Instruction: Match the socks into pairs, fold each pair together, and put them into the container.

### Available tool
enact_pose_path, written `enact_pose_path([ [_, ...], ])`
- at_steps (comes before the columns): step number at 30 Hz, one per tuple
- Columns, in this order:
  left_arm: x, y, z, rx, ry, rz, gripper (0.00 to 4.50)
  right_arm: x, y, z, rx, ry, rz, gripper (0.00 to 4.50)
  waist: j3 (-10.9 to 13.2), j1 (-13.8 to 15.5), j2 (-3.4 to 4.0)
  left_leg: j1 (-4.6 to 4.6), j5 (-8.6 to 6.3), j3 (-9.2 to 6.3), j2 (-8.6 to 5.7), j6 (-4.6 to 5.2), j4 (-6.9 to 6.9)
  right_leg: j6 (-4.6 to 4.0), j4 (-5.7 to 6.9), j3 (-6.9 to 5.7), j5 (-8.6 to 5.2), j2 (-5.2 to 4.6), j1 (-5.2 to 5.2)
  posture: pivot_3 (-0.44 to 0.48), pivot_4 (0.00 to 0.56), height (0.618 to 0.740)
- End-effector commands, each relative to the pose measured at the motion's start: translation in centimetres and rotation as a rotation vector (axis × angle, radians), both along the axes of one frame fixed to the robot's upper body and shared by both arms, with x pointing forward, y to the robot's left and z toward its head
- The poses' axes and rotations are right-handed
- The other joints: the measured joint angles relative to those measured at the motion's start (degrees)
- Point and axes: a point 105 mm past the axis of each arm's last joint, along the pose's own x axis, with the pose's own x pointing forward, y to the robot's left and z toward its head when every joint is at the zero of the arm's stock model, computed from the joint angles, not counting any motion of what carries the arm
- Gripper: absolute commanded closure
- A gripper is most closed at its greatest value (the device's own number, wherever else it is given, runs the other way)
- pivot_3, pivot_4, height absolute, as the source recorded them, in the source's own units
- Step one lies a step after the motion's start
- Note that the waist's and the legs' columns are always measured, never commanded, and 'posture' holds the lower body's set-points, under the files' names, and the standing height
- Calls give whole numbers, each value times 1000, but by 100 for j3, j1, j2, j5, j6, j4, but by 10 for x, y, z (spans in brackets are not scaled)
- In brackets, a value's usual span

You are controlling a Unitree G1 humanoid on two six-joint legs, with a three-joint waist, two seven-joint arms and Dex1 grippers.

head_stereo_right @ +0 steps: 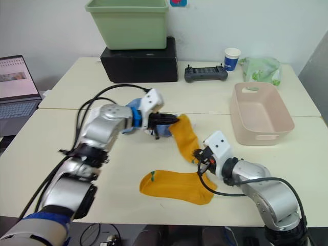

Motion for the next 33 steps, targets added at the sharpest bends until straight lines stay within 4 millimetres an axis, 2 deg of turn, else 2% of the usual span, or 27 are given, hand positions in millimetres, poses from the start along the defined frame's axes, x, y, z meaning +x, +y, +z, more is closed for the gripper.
enact_pose_path([
  [1, 4, -25, 7, 39, -95, -84, 4500, 6, 4, 6, -13, -55, -38, 4449, 1, -19, -2, -7, 0, 1, 0, 0, 0, 0, 0, 1, 0, 0, -8, 0, 150, 725],
  [6, 11, -49, 2, 59, -136, -90, 4500, 13, -3, 1, -8, -42, -149, 4449, 2, -40, -3, -52, 3, 7, 2, 0, 1, 0, 33, 6, 0, 2, -72, 0, 150, 725],
  [14, 13, -59, -10, 63, -129, -70, 4500, 12, -4, -8, 95, 49, -263, 4449, 2, -38, -3, -52, 7, 5, 2, 3, 6, 0, 48, 9, 0, 2, -79, 0, 150, 725],
  [15, 13, -59, -10, 61, -131, -65, 4500, 12, -3, -8, 108, 55, -274, 4021, 2, -46, -3, -52, 8, 5, 3, 2, 6, 0, 49, 10, 0, 2, -82, 0, 150, 725],
  [16, 16, -56, -8, 64, -154, -48, 4500, 13, -3, -7, 126, 60, -289, 3772, 2, -48, -3, -51, 8, 6, 3, 2, 6, 0, 51, 12, 0, 2, -83, 0, 150, 725],
  [20, 27, -43, 8, 14, -177, 23, 3540, 13, -1, 0, 164, 61, -295, 2402, 2, -44, -3, -51, 10, 3, 3, -1, 6, 0, 52, 10, 0, 2, -84, 0, 150, 725],
  [23, 32, -30, 23, -21, -195, 48, 2585, 11, -2, 8, 169, 43, -279, 1295, 2, -50, -3, -51, 10, 4, 2, -2, 6, 0, 54, 11, 0, 2, -86, 0, 150, 725],
  [27, 29, -12, 27, -34, -174, 17, 1334, 6, -14, 20, 55, -46, -229, 0, 1, -55, -2, -50, 11, 3, 2, -3, 5, 0, 55, 8, 0, 2, -86, 0, 150, 725],
  [31, 9, 2, 13, -39, -86, -106, 107, -2, -30, 26, -76, -105, -172, 0, 0, -72, -1, -51, 12, 3, 1, -4, 5, 0, 50, 6, 0, 2, -84, 0, 150, 725],
  [33, -9, 5, 3, -43, -14, -188, 32, -2, -42, 29, -118, -117, -187, 0, 0, -85, 1, -50, 12, -3, 5, -5, 4, 0, 51, 4, 0, 3, -84, 0, 150, 725],
])
